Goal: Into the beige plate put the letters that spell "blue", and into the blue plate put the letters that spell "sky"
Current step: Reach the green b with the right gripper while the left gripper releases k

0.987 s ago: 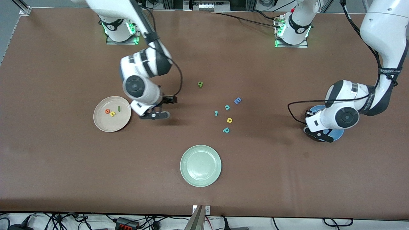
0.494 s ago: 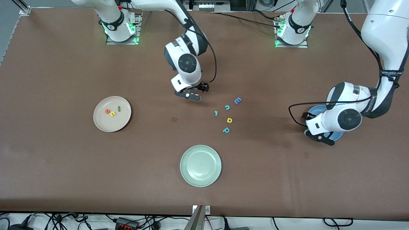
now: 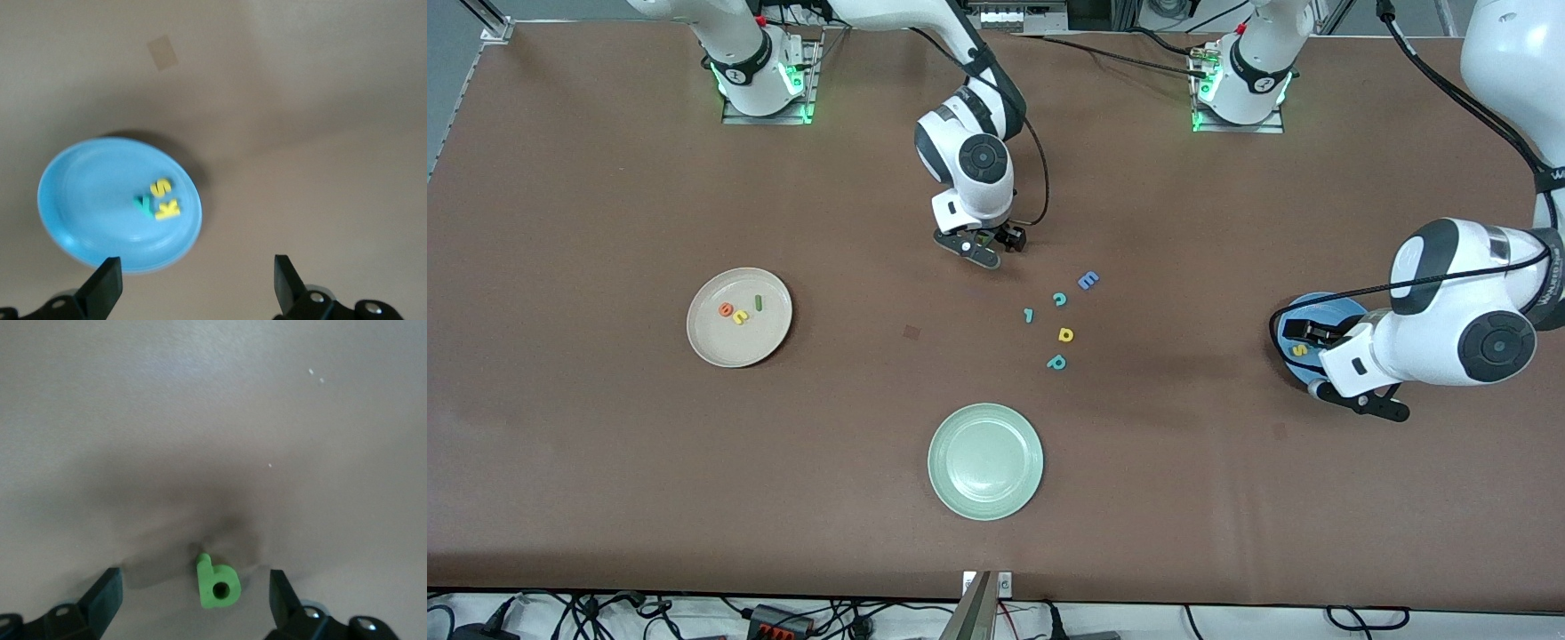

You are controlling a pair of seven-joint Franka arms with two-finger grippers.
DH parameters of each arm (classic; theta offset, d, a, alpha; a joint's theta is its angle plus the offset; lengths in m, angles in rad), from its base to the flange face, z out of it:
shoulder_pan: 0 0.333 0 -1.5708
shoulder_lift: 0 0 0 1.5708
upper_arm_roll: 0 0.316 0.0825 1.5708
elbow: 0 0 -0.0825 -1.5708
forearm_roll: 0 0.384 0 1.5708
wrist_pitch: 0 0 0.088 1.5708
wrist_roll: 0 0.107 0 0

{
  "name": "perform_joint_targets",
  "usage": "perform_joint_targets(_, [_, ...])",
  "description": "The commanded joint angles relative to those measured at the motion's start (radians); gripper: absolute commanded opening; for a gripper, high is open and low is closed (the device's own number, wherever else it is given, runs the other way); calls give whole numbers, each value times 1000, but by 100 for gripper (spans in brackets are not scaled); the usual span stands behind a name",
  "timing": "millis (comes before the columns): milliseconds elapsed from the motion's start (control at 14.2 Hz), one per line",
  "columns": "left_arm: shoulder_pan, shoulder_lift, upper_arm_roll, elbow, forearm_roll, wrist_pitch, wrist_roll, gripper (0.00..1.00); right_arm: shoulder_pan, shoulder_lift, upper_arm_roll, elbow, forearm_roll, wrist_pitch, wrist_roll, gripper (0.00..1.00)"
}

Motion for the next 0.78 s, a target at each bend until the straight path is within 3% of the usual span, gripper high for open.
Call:
perform_joint_targets(0, [-15, 3, -2, 144, -26, -174, -94, 100, 15, -2, -3, -3, 23, 6, 53, 85])
perform_joint_targets(141, [-62, -55, 11, 190, -25, -209, -97, 100, 14, -2, 0, -3, 57, 9, 54, 81])
perform_joint_targets(212, [-114, -92, 64, 196, -28, -220, -97, 100, 14, -2, 0, -1, 63, 9, 54, 78])
perform_joint_targets(423, [-277, -211, 357, 184, -234, -208, -94, 100, 12, -1, 0, -4, 63, 6, 53, 71])
perform_joint_targets(564, [-380, -291, 491, 152, -276, -202, -96, 100, 14, -1, 0, -4, 63, 3, 51, 65])
perform_joint_targets(705, [-400, -388, 543, 47, -282, -86, -85, 100, 14, -1, 0, -4, 63, 5, 51, 63])
